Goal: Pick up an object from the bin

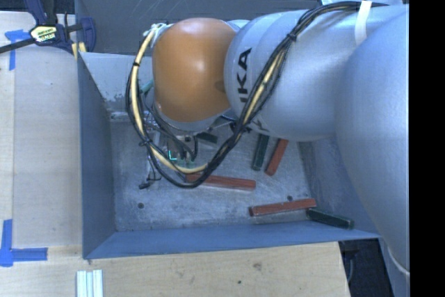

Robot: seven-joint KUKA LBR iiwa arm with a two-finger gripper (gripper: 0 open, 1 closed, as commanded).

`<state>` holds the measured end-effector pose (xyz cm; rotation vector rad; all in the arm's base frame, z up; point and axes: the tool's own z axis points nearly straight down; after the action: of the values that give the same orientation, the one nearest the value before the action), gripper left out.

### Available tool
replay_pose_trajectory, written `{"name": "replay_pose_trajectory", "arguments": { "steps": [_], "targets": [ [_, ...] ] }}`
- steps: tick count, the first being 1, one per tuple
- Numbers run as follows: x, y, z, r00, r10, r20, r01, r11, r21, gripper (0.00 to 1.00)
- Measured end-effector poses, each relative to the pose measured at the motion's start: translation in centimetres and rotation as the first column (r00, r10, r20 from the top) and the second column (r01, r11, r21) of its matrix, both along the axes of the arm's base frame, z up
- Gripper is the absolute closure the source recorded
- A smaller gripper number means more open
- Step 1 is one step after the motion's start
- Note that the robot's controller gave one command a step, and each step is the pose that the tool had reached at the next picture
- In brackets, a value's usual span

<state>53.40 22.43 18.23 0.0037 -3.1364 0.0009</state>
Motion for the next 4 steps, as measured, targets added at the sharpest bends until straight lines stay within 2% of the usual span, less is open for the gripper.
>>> {"name": "replay_pose_trajectory", "arguments": {
  "steps": [1,2,3,4],
  "targets": [
    [0.4,-5.9,-8.2,0.931,0.365,0.002,-0.365,0.931,0.0,0.0],
    [1.0,-13.5,-3.6,0.957,0.291,0.012,-0.291,0.957,-0.004,0.0],
    [-1.8,-16.3,-11.4,0.963,0.27,0.001,-0.27,0.963,0.0,0.0],
    [-1.5,-16.1,-10.9,0.963,0.27,0.011,-0.27,0.963,0.001,1.0]
  ]
}}
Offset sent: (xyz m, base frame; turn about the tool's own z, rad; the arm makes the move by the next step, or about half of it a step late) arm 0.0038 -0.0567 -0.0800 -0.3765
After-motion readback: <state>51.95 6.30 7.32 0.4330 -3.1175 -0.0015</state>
